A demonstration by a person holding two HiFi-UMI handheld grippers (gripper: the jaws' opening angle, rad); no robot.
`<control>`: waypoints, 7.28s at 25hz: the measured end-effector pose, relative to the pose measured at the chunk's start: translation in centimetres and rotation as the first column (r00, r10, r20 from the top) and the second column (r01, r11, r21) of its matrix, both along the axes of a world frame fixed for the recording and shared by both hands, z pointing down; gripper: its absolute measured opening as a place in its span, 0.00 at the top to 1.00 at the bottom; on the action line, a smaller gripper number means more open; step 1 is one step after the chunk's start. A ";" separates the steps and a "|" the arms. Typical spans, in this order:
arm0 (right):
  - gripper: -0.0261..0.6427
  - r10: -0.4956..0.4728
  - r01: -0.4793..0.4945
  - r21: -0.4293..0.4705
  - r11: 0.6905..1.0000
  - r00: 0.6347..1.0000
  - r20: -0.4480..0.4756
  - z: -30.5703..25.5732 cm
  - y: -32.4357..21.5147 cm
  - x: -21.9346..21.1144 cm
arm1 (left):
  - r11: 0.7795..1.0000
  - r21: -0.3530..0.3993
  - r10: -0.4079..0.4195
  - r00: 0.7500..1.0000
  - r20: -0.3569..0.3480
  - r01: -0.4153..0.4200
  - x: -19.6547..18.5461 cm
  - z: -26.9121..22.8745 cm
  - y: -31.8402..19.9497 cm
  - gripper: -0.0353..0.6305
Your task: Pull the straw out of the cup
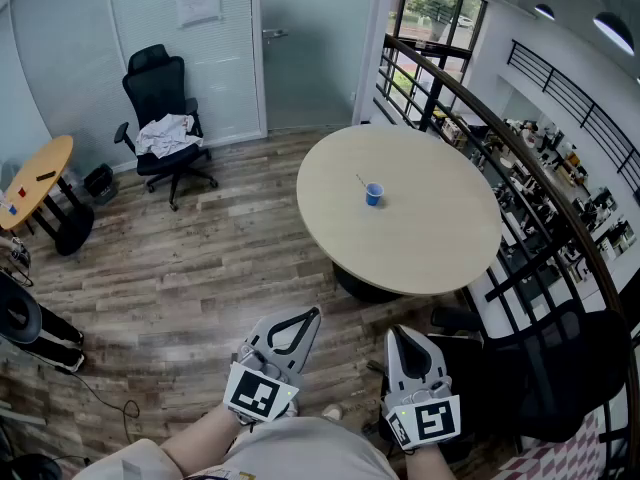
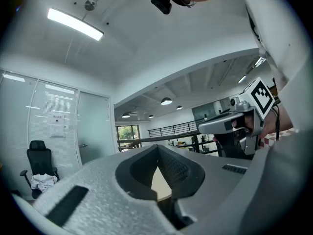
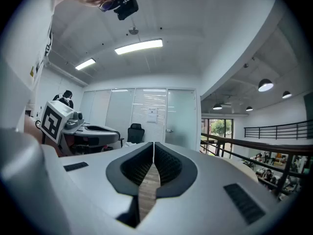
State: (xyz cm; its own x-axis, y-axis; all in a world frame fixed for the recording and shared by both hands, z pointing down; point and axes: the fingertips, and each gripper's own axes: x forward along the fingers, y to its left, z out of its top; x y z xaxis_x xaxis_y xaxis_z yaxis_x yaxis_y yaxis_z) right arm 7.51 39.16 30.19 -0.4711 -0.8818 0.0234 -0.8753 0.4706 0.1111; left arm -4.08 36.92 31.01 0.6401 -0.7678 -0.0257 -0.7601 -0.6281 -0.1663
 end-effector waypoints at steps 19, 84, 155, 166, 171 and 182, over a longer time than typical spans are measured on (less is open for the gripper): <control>0.92 0.013 -0.014 0.011 1.000 0.996 0.084 0.0 0.3 3.9 | 1.000 -0.025 -0.007 1.000 -0.007 0.007 3.4 -0.7 0.2 0.93; 0.78 0.152 -0.172 -0.215 0.961 0.982 -0.109 10.6 -49.3 0.8 | 0.968 -0.192 0.149 0.986 -0.071 -0.160 1.5 5.7 -49.1 0.93; 0.91 0.017 -0.066 -0.228 0.971 0.977 -0.211 15.6 -60.4 1.5 | 0.856 -0.503 0.086 0.992 -0.092 -0.121 4.6 17.6 -57.8 0.93; 0.91 0.038 -0.044 -0.096 0.994 0.998 -0.059 1.9 -55.7 4.8 | 0.919 -0.320 0.209 0.973 -0.101 -0.231 8.0 6.1 -56.2 0.93; 0.91 0.049 -0.049 -0.042 0.998 0.999 0.002 -2.9 -53.1 6.2 | 0.927 -0.275 0.231 0.965 -0.121 -0.256 8.6 2.1 -55.3 0.93; 0.91 0.092 -0.090 0.059 0.994 0.995 -0.024 -7.5 -49.4 7.3 | 0.947 -0.125 0.275 0.949 -0.156 -0.295 9.6 -6.2 -52.8 0.93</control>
State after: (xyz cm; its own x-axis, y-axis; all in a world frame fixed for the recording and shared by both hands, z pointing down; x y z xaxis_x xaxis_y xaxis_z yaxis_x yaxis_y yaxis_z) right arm 14.80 -10.28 22.71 -0.3888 -0.9212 -0.0176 -0.9105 0.3812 0.1601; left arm 5.49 -15.86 24.77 0.8308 -0.5559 -0.0285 -0.5550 -0.8312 0.0342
